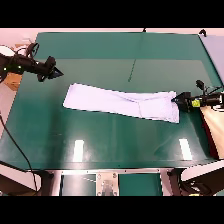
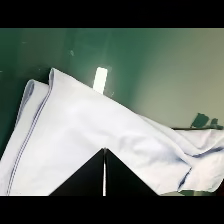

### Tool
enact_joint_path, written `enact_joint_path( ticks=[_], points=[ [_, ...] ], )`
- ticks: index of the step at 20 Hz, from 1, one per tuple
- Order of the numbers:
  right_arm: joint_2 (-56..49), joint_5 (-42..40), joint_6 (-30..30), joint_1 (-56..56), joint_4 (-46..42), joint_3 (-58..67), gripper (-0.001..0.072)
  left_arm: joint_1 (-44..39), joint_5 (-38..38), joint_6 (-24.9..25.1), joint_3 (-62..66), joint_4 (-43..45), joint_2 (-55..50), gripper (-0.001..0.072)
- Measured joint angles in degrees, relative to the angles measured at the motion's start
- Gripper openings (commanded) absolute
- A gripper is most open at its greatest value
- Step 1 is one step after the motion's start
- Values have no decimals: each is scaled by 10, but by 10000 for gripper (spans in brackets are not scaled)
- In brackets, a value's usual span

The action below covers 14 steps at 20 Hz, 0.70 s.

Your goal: Fold the shirts.

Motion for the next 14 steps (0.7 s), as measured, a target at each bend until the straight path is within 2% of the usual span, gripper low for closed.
enact_joint_path(
  ticks=[6, 14],
  points=[
    [-12, 8, -13, -10, -20, 50, 702, 0, -5, 5, 0, -5, 0, 23],
    [-15, 85, -10, -14, -9, 89, 720, 0, 1, 12, 0, -6, 0, 23]
  ],
)
